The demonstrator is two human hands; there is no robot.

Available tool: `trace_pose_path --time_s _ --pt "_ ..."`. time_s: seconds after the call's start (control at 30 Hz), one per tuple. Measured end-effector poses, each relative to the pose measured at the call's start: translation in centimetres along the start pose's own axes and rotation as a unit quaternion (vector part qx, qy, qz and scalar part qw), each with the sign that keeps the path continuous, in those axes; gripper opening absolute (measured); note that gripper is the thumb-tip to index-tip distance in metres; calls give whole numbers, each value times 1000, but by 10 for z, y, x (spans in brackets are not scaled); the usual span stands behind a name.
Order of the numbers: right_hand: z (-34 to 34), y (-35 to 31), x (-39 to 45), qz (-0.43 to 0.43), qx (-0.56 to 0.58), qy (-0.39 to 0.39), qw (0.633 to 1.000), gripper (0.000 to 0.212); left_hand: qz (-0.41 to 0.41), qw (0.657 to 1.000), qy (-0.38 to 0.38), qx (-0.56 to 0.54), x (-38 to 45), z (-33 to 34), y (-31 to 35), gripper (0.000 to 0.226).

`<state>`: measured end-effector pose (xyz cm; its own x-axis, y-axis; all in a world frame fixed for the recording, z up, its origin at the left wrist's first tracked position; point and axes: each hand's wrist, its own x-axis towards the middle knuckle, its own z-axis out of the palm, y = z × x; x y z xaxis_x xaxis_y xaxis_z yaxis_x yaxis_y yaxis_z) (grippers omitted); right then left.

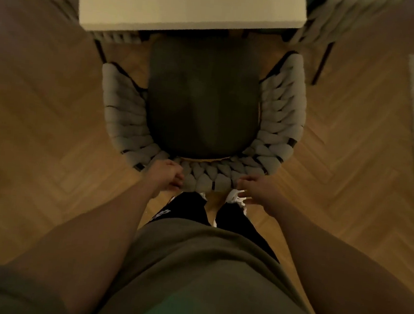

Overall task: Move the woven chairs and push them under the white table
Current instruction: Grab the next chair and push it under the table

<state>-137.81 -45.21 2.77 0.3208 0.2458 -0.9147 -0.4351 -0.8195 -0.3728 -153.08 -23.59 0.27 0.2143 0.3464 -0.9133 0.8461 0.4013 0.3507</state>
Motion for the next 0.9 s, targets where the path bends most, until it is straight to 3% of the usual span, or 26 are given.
trace_pose_path --time_s 0.17,0.3,0.37,0.5,0.7,0.9 --pt "-17 -4 11 -6 -68 -29 997 21 -24 973 128 -188 -2 7 -35 11" --pt "-28 8 16 107 -2 6 994 34 -63 923 200 -321 2 10 -62 25" --pt "-30 11 20 144 94 9 985 37 -68 906 185 -375 6 10 -67 31" --pt "-28 2 36 112 273 43 954 46 -33 888 150 -433 10 4 -61 38" --pt "-23 -17 44 108 287 62 950 43 -40 886 144 -439 15 -12 -44 41" --pt "-25 -48 55 108 278 75 951 39 -42 905 120 -405 25 -31 -10 41"
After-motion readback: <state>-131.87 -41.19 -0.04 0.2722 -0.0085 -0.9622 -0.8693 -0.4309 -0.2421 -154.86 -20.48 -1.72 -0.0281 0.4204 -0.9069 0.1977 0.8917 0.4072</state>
